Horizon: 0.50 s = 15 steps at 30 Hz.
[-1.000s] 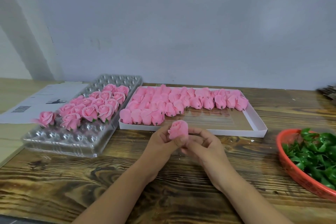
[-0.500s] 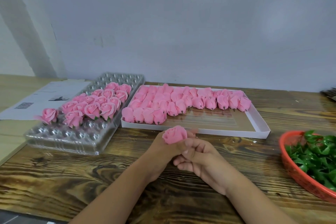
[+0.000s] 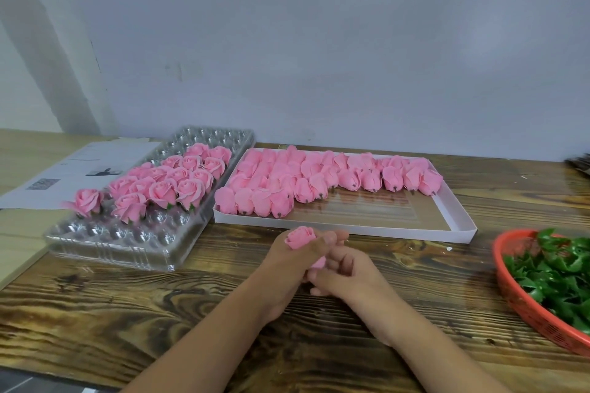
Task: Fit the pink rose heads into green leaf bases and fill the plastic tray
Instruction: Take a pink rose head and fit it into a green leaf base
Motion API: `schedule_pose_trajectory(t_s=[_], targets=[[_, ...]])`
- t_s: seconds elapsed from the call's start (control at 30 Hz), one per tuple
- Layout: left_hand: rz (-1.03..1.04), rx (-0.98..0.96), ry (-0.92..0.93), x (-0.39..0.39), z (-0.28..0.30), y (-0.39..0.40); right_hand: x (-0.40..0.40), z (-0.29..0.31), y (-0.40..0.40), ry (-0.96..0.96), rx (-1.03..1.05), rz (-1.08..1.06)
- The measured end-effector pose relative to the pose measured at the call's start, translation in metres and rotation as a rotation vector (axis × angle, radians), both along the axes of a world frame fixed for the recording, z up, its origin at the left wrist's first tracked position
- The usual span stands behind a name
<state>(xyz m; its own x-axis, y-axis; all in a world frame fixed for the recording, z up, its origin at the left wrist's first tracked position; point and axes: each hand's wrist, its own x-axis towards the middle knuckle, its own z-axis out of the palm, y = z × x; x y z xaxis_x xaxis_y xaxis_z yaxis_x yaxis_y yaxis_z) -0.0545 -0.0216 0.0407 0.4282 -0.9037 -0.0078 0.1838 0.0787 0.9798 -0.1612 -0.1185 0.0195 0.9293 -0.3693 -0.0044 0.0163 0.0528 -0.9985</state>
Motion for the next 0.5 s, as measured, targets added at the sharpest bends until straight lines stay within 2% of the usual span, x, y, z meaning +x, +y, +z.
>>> schedule_pose_trajectory(t_s=[0.07, 0.17, 0.27, 0.4, 0.5], targets=[[0.059, 0.024, 0.023, -0.0008, -0.0030, -0.0028, 0.0035, -0.0041, 0.0073, 0.009, -0.288, -0.166], [0.107, 0.022, 0.054, 0.0000, -0.0068, -0.0047, 0.0039, -0.0068, 0.0130, -0.039, -0.408, -0.319], [0.096, 0.005, 0.076, -0.0004, -0.0082, -0.0050, 0.0028, -0.0067, 0.0117, -0.055, -0.473, -0.321], [0.050, 0.026, 0.045, 0.0012, -0.0089, -0.0034, 0.0008, -0.0015, 0.0085, -0.081, -0.265, -0.153], [-0.024, 0.035, 0.049, 0.0043, -0.0086, -0.0004, -0.0019, 0.0030, 0.0046, -0.068, 0.091, 0.005]])
